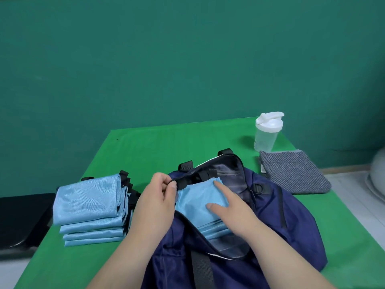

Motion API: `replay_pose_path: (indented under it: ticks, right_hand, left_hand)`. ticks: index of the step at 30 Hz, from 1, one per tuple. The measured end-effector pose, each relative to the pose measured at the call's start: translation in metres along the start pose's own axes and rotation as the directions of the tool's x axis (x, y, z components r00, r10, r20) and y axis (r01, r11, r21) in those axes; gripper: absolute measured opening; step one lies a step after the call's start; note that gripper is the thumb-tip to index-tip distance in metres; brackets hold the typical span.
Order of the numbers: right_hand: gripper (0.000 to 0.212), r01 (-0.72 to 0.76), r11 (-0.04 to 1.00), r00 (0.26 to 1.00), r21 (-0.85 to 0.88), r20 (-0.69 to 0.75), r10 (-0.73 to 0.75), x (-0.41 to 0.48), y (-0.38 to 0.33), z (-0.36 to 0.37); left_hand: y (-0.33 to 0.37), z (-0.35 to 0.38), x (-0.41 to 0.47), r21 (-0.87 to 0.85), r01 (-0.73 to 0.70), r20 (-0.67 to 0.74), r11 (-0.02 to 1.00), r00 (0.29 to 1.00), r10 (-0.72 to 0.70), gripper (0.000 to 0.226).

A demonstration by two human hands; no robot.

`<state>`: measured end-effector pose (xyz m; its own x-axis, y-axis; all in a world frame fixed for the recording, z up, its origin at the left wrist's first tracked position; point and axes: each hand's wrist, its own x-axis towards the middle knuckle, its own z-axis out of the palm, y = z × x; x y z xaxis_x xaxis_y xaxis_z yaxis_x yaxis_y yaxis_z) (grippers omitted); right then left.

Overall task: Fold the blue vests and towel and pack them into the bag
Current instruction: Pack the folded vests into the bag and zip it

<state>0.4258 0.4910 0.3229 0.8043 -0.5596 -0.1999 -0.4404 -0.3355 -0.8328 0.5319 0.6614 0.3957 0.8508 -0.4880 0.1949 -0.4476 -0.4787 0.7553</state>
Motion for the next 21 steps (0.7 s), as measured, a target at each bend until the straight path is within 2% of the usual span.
replay_pose_path:
  ticks: [7, 13, 21]
  right_hand:
    - [0.070, 0.060, 0.998, 0.997, -0.001, 0.042, -0.060, -0.003, 0.006, 0.014]
    - [0.069, 0.110, 0.994, 0.993, 0.004, 0.047, -0.110, -0.003, 0.002, 0.032]
    - [0.070, 0.115, 0.993, 0.991, 0.013, 0.064, -0.115, -0.004, 0.001, 0.040]
  left_hand:
    - [0.000, -0.002, 0.013, -0.009, -0.038, -0.096, 0.999, 0.995, 0.037, 0.016]
    - [-0.006, -0.004, 0.008, 0.056, -0.116, -0.051, 0.992, 0.992, 0.119, 0.010]
    - [-0.007, -0.015, -0.003, 0.086, -0.073, -0.063, 0.994, 0.995, 0.078, 0.016]
